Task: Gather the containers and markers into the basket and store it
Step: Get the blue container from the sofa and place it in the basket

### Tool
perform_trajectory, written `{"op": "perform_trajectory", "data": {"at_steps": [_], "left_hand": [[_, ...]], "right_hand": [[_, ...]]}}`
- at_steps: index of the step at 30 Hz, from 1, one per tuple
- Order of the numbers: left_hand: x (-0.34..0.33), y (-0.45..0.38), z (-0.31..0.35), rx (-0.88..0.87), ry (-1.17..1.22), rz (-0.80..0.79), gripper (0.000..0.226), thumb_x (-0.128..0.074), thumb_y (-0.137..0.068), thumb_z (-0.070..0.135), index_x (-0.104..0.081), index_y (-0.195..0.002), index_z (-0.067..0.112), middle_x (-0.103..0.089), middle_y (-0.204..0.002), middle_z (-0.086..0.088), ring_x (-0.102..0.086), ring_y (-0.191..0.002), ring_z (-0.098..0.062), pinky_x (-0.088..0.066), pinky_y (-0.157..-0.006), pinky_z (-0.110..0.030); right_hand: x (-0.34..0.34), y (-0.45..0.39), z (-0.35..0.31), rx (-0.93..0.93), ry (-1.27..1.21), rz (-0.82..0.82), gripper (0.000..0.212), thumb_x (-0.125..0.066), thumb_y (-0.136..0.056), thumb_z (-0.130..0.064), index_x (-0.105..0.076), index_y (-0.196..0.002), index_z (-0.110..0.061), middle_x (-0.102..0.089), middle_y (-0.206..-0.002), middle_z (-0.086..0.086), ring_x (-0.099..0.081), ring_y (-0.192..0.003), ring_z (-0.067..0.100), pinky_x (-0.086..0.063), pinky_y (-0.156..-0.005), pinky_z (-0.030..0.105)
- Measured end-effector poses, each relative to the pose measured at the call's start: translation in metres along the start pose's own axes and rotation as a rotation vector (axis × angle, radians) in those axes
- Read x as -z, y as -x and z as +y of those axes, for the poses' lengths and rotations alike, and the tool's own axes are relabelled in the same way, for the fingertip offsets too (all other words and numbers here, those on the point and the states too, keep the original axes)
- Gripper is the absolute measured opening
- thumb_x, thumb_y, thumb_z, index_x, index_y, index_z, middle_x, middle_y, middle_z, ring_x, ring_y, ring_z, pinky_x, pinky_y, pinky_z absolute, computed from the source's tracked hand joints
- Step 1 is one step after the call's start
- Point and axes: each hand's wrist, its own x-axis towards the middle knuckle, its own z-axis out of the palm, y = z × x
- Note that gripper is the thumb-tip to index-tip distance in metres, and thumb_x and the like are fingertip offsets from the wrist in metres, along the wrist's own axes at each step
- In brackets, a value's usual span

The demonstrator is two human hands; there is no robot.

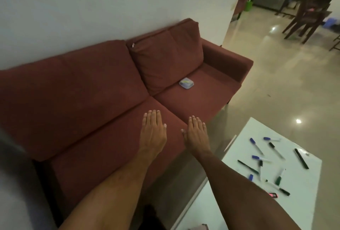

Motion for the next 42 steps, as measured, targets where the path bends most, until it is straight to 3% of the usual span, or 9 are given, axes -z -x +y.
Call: {"op": "perform_trajectory", "data": {"at_steps": [9, 26, 32, 38, 42], "left_hand": [[-0.041, -0.134, 0.012, -0.028, 0.024, 0.049, 0.057, -0.048, -0.102, 0.028, -0.043, -0.149, -0.004, -0.05, -0.149, -0.022, -0.044, -0.144, -0.034, -0.029, -0.125, -0.049], [-0.277, -0.483, 0.071, 0.047, 0.051, -0.198, 0.055, -0.05, -0.102, 0.028, -0.045, -0.148, -0.001, -0.052, -0.149, -0.018, -0.046, -0.142, -0.03, -0.031, -0.124, -0.046], [-0.359, -0.55, 0.072, 0.184, 0.115, -0.275, 0.055, -0.048, -0.103, 0.029, -0.041, -0.15, 0.002, -0.049, -0.151, -0.014, -0.043, -0.144, -0.026, -0.027, -0.126, -0.044], [-0.44, -0.587, 0.07, 0.195, 0.174, -0.369, 0.046, -0.051, -0.101, 0.026, -0.046, -0.143, 0.007, -0.055, -0.138, -0.008, -0.051, -0.133, -0.025, -0.035, -0.121, -0.041], [-0.479, -0.614, 0.076, 0.283, 0.261, -0.485, 0.056, -0.05, -0.103, 0.032, -0.038, -0.15, 0.003, -0.047, -0.148, -0.012, -0.048, -0.136, -0.026, -0.04, -0.115, -0.038]], "right_hand": [[0.01, -0.136, 0.042, -0.066, -0.005, 0.033, 0.068, -0.038, -0.108, -0.043, -0.021, -0.16, -0.004, -0.026, -0.167, 0.015, -0.019, -0.157, 0.03, -0.017, -0.128, 0.05], [-0.102, -0.516, 0.196, -0.146, -0.101, -0.163, 0.067, -0.04, -0.107, -0.043, -0.023, -0.159, -0.004, -0.026, -0.167, 0.014, -0.022, -0.156, 0.029, -0.021, -0.128, 0.047], [-0.174, -0.601, 0.228, -0.272, -0.286, -0.206, 0.065, -0.051, -0.105, -0.035, -0.029, -0.155, 0.0, -0.036, -0.16, 0.016, -0.032, -0.148, 0.03, -0.033, -0.12, 0.042], [-0.237, -0.653, 0.245, -0.45, -0.501, -0.314, 0.063, -0.051, -0.106, -0.027, -0.027, -0.154, 0.005, -0.035, -0.158, 0.021, -0.03, -0.146, 0.035, -0.029, -0.12, 0.039], [-0.272, -0.674, 0.249, -0.568, -0.633, -0.338, 0.049, -0.056, -0.103, -0.028, -0.045, -0.14, 0.004, -0.05, -0.139, 0.021, -0.047, -0.132, 0.036, -0.041, -0.108, 0.041]]}}
